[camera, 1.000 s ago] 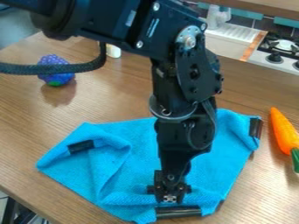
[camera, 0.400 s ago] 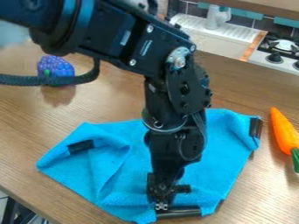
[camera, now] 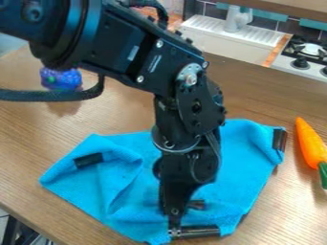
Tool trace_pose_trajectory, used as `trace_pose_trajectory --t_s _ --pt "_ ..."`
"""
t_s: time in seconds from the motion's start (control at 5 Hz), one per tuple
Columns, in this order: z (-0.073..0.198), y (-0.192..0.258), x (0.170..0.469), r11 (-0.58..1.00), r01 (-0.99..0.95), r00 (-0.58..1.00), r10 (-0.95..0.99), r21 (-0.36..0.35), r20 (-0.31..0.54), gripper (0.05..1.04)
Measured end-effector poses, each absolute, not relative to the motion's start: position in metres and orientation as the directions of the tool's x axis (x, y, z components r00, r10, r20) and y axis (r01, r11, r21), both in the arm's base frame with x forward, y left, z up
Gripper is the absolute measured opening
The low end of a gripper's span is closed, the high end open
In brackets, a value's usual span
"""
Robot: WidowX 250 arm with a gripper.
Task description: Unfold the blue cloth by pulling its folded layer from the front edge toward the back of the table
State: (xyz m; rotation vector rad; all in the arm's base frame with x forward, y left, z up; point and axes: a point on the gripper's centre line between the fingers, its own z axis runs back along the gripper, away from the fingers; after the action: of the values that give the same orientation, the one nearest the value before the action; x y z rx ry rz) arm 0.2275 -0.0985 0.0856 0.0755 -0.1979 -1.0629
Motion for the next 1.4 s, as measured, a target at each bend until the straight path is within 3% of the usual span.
trace_pose_trajectory --t_s 0.2,0.4,0.6,1.0,1.4 --pt "0.086 -0.098 0.226 0.486 0.859 0.47 -0.873 0.163 0.129 0.062" --pt "0.088 -0.097 0.225 0.486 0.86 0.469 -0.873 0.155 0.135 0.049" --pt "0.109 -0.085 0.235 0.514 0.844 0.488 -0.855 0.153 0.177 0.049" --pt "0.143 -0.061 0.275 0.588 0.793 0.541 -0.8 0.16 0.261 0.049" --pt "0.135 -0.03 0.336 0.65 0.732 0.614 -0.76 0.206 0.213 0.049"
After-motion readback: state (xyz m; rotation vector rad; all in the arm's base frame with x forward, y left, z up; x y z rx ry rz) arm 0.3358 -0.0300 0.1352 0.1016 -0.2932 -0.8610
